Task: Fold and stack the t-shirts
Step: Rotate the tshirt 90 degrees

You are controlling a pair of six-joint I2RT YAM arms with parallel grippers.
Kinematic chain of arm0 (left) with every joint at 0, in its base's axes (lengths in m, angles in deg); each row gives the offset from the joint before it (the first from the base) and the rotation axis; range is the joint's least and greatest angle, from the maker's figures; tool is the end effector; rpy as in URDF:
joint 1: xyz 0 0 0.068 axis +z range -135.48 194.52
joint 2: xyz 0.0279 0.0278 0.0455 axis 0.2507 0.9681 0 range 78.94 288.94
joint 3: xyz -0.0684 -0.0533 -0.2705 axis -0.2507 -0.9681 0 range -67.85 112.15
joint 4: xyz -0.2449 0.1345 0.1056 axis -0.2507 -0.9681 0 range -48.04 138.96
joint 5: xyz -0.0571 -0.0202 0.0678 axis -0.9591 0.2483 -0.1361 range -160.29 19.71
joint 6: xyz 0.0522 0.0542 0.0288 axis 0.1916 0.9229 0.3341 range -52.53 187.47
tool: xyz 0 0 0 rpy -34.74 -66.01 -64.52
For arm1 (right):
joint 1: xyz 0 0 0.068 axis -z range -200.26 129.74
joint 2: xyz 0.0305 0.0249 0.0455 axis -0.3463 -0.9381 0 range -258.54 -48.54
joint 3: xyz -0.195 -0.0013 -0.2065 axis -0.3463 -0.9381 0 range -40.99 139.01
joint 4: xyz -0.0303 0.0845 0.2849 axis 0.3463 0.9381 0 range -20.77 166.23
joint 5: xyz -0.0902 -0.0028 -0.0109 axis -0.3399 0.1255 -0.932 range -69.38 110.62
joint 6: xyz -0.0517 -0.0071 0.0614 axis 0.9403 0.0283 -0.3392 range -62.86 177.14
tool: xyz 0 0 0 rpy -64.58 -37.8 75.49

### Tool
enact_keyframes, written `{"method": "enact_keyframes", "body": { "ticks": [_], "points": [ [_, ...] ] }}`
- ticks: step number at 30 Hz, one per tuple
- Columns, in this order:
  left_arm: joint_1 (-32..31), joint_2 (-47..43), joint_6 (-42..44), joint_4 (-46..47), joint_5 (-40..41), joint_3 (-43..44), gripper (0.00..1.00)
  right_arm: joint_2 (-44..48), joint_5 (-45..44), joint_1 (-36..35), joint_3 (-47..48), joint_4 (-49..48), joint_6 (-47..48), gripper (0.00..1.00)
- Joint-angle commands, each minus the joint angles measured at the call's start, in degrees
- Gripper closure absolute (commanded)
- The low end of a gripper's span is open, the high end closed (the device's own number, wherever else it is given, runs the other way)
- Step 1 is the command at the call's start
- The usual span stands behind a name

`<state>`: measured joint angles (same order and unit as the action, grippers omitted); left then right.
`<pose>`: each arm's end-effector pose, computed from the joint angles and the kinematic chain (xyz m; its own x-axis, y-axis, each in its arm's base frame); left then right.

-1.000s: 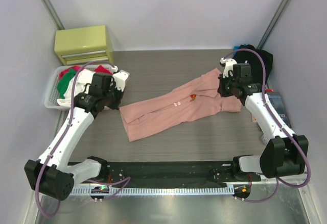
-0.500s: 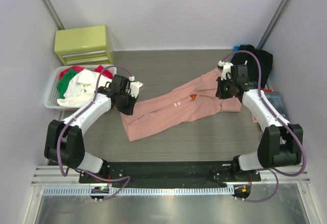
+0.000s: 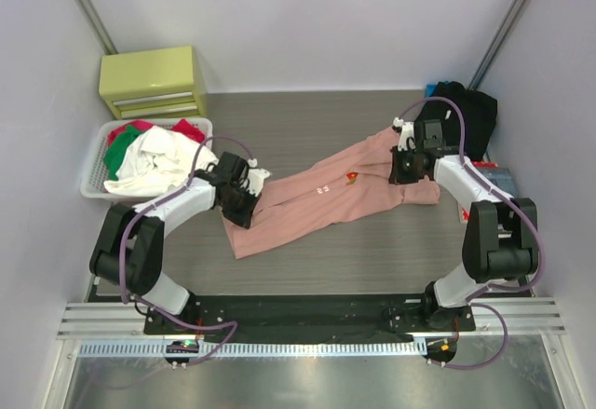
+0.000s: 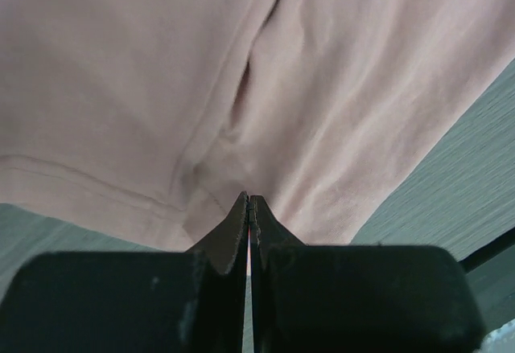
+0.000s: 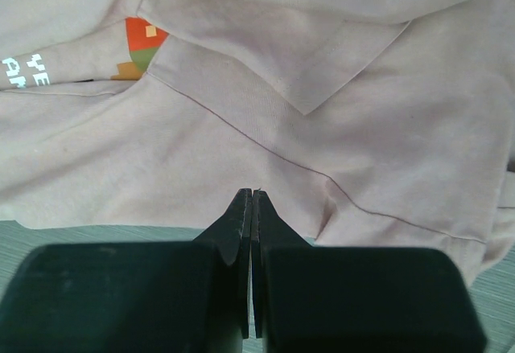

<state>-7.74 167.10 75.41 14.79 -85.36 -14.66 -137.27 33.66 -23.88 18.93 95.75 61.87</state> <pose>0.2975 -0.1412 0.1431 -0.7942 0.4693 -0.3861 0.5667 0.8014 -0.1915 0.3709 0.0392 0.1878 -0.8024 -0.1312 -0.5822 -0.2566 0.9566 0.1380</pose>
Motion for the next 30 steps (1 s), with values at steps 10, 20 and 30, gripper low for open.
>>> {"method": "enact_keyframes", "body": {
  "ticks": [10, 20, 30],
  "points": [
    [-0.5, 6.14, 1.63, 2.88, -1.1, 1.74, 1.0, -15.58, 2.6, 0.45, 12.93, -4.2, -4.02, 0.99],
    [-0.68, 10.19, 2.43, 3.68, -1.89, 3.85, 1.0, -27.64, 4.28, 0.45, 22.43, -1.56, -5.7, 0.99],
    [-7.96, 5.45, 2.43, 2.27, -3.3, 1.66, 1.0, -45.29, 6.21, -1.91, 45.27, 10.21, -5.0, 0.99]
  ]
}}
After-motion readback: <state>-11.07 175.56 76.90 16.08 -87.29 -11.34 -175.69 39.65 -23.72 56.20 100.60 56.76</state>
